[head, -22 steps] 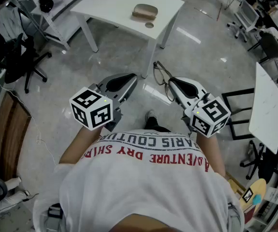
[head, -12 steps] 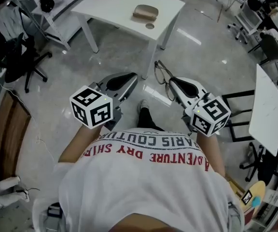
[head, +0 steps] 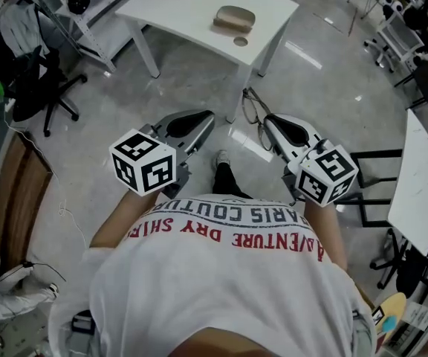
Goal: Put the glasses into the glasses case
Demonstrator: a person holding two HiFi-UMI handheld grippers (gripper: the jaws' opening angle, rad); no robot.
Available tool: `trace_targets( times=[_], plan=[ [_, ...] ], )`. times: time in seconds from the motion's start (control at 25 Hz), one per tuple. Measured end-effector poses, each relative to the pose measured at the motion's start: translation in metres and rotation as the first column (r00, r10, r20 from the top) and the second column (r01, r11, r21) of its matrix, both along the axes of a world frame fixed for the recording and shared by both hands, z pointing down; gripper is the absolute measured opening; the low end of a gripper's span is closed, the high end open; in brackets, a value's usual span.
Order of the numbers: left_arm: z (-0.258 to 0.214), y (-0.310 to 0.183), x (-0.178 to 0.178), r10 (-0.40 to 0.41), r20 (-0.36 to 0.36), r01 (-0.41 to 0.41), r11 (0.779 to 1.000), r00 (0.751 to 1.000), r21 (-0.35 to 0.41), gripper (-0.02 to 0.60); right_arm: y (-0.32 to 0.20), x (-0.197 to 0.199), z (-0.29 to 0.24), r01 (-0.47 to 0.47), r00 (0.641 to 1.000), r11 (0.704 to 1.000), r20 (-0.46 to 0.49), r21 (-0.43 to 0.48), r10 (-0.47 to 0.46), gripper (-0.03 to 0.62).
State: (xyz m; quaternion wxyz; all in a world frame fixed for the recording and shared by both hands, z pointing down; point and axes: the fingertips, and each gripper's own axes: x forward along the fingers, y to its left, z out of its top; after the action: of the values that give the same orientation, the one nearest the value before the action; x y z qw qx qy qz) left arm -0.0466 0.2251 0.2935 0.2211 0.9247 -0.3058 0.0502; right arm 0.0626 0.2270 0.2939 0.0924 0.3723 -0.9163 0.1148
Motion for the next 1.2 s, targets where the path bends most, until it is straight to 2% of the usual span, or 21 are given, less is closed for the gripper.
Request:
trace_targets(
  times=[0.6, 0.88, 1.2],
  plan=[
    [0.026, -0.141, 0.020, -0.004, 0.010, 0.005, 0.996, 1.000, -0.088, 0.037, -0.138, 0.014, 0.035, 0.015, 1.000, 0.995, -0.002, -0.101, -0.015, 0.032],
    [0.041, -0.212, 0.029, -0.034, 0.019, 0.036, 0.992, 0.999, -0.124, 0.037, -0.201, 0.023, 0.052, 0.033, 0.999, 0.989, 0.005, -0.143, -0.032, 0.032],
    [0.046, -0.276, 0.044, -0.010, 0.039, 0.015, 0.991, 0.999, -0.131, 0.037, -0.265, 0.031, 0.065, 0.046, 0.999, 0.985, 0.000, -0.165, -0.046, 0.032]
  ],
)
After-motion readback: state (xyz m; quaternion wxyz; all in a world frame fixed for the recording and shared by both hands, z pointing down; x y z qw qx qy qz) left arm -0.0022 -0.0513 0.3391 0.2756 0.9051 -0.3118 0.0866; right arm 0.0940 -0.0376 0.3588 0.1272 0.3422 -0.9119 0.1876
